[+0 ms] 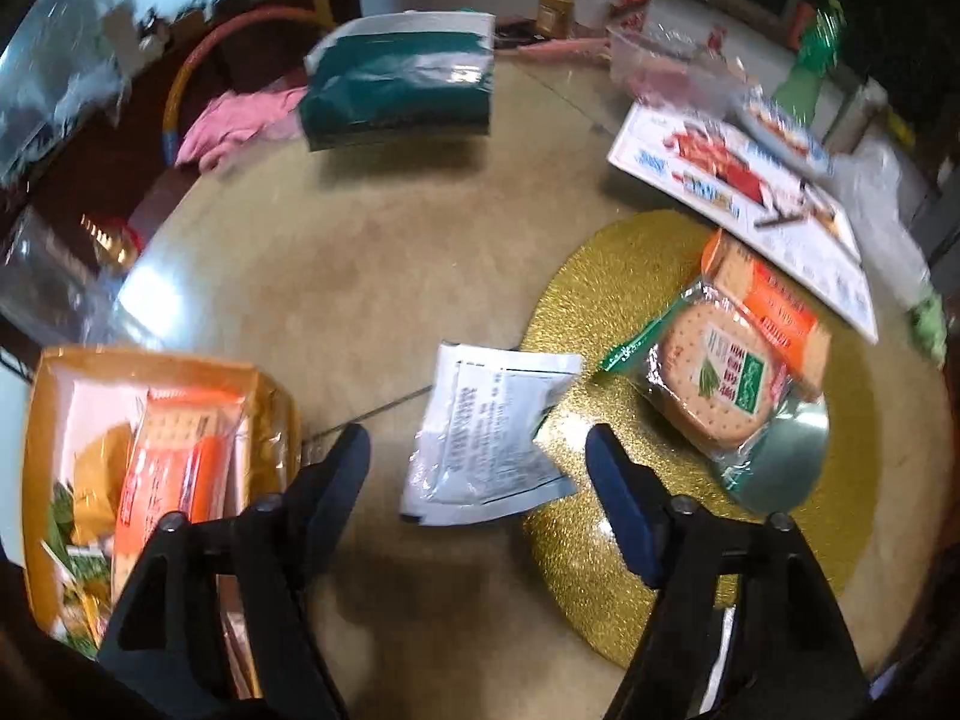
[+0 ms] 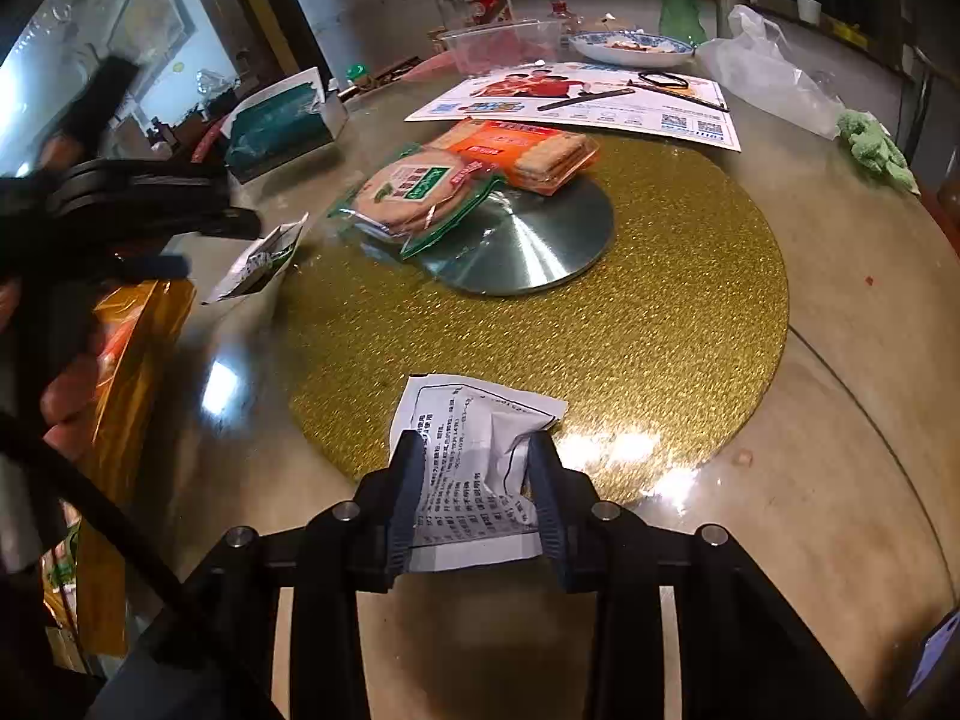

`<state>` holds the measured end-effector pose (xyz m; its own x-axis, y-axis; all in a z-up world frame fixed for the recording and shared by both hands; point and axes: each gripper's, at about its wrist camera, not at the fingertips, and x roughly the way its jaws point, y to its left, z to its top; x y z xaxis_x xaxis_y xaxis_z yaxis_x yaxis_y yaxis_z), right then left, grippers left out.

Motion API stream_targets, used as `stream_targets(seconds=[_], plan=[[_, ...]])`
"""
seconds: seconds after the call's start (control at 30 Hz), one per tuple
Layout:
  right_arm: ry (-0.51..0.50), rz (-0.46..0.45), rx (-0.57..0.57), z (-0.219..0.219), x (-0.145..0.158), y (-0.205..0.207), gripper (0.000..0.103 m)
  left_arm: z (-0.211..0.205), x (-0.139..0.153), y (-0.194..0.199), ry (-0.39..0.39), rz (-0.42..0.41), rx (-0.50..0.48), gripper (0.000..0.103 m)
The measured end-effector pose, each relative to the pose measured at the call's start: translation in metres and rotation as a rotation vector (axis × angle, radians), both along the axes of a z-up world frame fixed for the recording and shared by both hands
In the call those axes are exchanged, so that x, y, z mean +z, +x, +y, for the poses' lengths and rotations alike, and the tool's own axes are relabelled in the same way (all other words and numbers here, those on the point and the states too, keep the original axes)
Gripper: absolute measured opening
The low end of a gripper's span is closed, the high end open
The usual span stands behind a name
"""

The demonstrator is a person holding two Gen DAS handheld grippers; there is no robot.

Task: Organize snacks
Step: 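Grasp a white sachet with the right tool while the left grasps another white sachet, then carry both white sachets over the tray and release them with both tools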

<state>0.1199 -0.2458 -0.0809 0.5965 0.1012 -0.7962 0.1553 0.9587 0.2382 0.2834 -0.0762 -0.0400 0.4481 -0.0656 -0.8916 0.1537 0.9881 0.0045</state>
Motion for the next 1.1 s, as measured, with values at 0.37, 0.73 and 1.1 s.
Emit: stream_targets(seconds=[0.37, 0.73, 1.1], plan=[[0.064, -0.033, 0.021, -0.008, -0.001, -0.005, 0.025, 0.003, -0.019, 0.001, 0.01, 0.051, -0.007, 0.02], [0.194, -0.056, 0.034, -0.017, 0.004, -0.009, 0.014, 0.041, 0.017, -0.106, -0.292, 0.072, -0.04, 0.018], [0.223, -0.14, 0.128, 0.023, 0.039, -0.031, 0.001, 0.136, 0.086, -0.211, -0.406, -0.113, -0.004, 0.018]])
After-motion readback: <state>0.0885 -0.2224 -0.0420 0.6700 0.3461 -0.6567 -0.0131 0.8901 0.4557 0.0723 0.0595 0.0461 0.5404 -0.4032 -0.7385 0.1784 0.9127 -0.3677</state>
